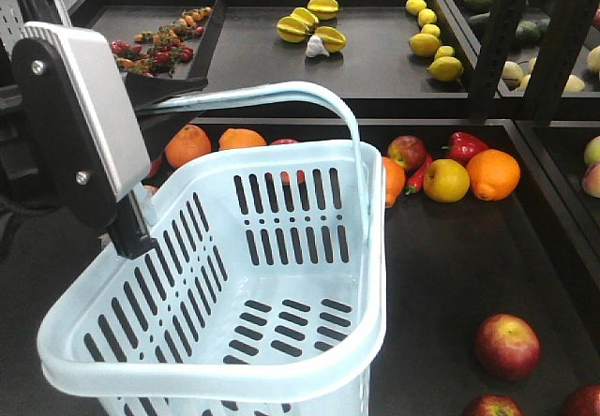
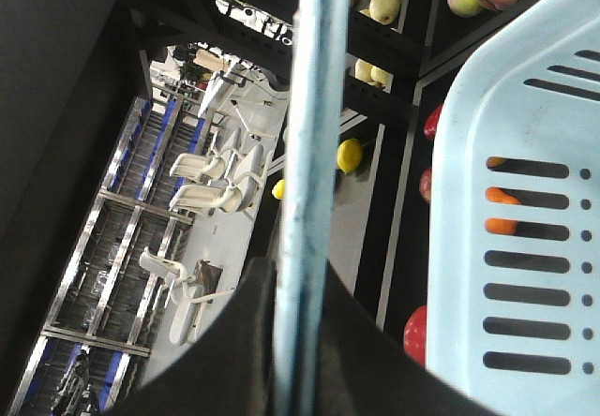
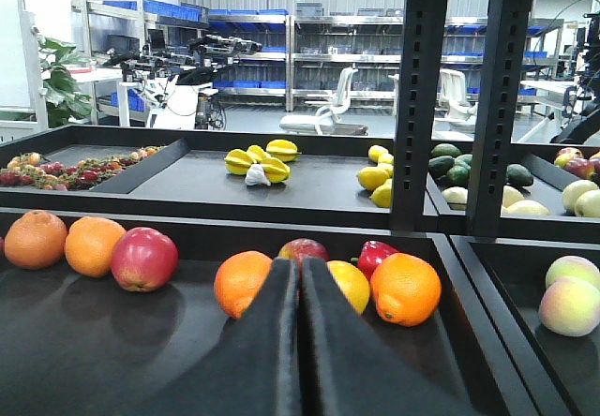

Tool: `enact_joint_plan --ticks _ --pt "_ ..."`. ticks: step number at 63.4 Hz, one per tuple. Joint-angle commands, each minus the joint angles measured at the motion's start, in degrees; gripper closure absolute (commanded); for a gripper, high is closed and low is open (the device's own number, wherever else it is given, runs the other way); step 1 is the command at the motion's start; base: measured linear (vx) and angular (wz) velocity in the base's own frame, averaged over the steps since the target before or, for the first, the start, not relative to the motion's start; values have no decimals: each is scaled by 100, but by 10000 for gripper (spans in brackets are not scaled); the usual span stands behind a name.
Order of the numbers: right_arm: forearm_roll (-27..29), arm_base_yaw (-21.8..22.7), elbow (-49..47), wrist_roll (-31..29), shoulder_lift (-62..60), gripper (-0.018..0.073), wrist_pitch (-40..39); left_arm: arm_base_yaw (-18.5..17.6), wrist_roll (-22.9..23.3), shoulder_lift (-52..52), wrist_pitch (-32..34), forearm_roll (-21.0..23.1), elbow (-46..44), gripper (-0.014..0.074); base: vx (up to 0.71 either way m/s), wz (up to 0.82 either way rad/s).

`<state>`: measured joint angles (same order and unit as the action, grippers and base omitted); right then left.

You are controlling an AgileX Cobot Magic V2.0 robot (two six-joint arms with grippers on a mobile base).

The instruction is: Pick three apples into basket with both arms

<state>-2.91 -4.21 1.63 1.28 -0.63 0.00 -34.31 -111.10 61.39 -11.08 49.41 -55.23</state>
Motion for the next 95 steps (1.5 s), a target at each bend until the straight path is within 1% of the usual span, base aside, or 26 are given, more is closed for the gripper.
enact_joint_plan --ticks 1,95 --pt "-54 23 77 -31 10 568 -395 -1 85 -146 336 160 -195 603 0 0" --pt "-54 23 77 -31 10 568 -395 -1 85 -146 331 160 -195 603 0 0"
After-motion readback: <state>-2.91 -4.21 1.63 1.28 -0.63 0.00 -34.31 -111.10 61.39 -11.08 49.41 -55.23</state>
